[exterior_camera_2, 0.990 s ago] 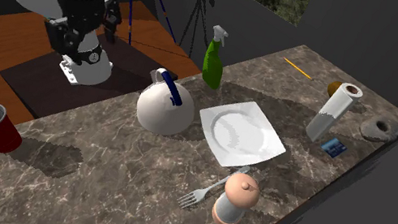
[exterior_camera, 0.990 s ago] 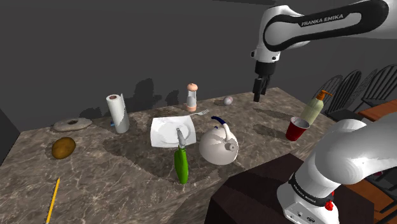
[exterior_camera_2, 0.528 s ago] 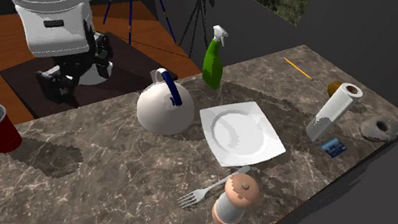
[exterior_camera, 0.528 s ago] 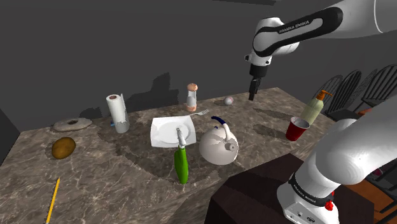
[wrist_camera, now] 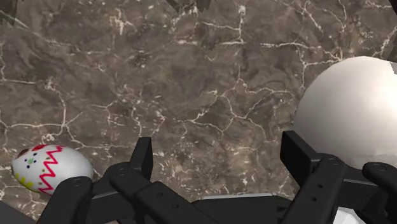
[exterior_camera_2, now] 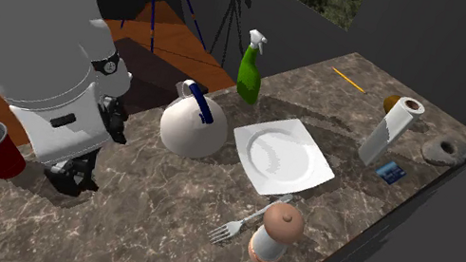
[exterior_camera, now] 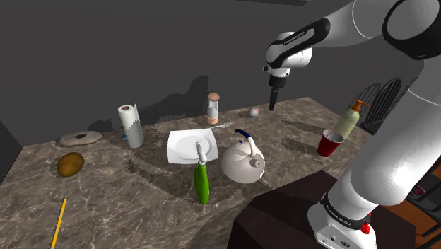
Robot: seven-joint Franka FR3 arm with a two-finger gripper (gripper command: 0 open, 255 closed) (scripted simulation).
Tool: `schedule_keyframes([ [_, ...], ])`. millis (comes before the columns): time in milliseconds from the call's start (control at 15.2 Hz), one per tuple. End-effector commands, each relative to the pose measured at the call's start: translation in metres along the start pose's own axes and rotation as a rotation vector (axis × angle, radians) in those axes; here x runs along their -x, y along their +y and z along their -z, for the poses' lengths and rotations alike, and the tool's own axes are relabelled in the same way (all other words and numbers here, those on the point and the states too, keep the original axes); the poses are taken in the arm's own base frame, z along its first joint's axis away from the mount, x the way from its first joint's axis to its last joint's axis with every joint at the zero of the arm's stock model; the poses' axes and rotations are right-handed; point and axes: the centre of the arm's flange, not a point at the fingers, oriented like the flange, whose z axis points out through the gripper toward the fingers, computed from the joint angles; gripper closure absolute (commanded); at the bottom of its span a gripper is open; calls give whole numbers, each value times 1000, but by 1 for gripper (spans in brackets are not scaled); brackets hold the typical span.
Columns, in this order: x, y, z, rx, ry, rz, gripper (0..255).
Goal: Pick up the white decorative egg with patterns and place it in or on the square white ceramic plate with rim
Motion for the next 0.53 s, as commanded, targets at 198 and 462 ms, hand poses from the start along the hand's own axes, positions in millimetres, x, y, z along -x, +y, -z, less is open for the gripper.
schedule_keyframes([
  [198,-33,54,-18,-7,30,108,0],
  [462,-62,93,-35,-14,53,190,0],
])
